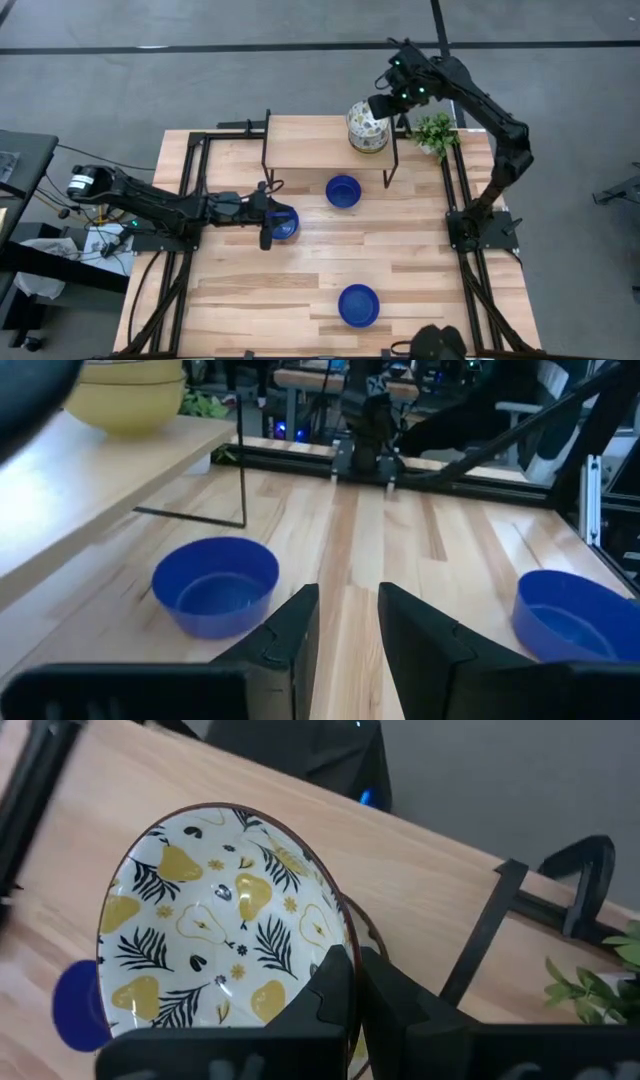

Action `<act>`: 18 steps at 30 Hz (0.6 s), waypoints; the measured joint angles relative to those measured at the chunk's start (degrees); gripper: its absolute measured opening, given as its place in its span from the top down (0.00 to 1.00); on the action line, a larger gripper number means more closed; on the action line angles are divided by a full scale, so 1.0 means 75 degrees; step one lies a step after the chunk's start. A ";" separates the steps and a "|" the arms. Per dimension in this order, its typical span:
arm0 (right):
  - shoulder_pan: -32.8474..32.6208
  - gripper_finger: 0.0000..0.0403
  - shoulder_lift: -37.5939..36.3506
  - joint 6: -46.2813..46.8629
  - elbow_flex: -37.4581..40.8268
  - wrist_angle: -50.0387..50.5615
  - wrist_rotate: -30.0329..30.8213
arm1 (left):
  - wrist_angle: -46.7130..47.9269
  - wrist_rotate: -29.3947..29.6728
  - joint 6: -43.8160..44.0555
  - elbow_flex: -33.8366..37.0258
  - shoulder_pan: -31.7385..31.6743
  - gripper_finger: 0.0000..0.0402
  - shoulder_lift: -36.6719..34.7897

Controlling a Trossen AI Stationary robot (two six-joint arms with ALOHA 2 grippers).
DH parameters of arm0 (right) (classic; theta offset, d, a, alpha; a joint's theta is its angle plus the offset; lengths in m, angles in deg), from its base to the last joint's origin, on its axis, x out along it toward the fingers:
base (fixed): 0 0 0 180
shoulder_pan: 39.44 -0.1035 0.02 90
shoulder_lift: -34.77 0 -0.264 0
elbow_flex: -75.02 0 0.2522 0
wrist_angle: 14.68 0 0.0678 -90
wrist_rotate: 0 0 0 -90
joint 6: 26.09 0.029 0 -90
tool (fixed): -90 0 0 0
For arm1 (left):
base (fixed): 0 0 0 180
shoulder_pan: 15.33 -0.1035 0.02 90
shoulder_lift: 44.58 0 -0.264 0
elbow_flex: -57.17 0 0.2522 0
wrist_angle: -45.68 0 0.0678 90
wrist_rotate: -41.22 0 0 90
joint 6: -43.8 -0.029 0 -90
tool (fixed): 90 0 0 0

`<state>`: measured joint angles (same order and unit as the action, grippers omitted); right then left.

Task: Pick & Place Mini bowls
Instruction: Stack the yellow patterned bowl on the yellow patterned bowl on the shelf

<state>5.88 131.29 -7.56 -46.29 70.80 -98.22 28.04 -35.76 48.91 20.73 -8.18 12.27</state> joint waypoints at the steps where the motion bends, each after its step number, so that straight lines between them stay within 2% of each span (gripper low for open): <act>1: 0.0024 1.00 0.0059 -0.0056 -0.0003 0.0055 -0.0021 | -0.0076 -0.0003 -0.0006 0.0000 0.0000 0.74 0.0056; 18: 0.0061 1.00 0.0179 -0.0140 -0.0006 0.0610 -0.0073 | -0.0381 -0.0003 -0.0039 -0.0003 0.0000 0.74 0.0174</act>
<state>6.34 132.63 -8.61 -46.33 75.38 -98.77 25.18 -35.79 48.62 20.71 -8.18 13.57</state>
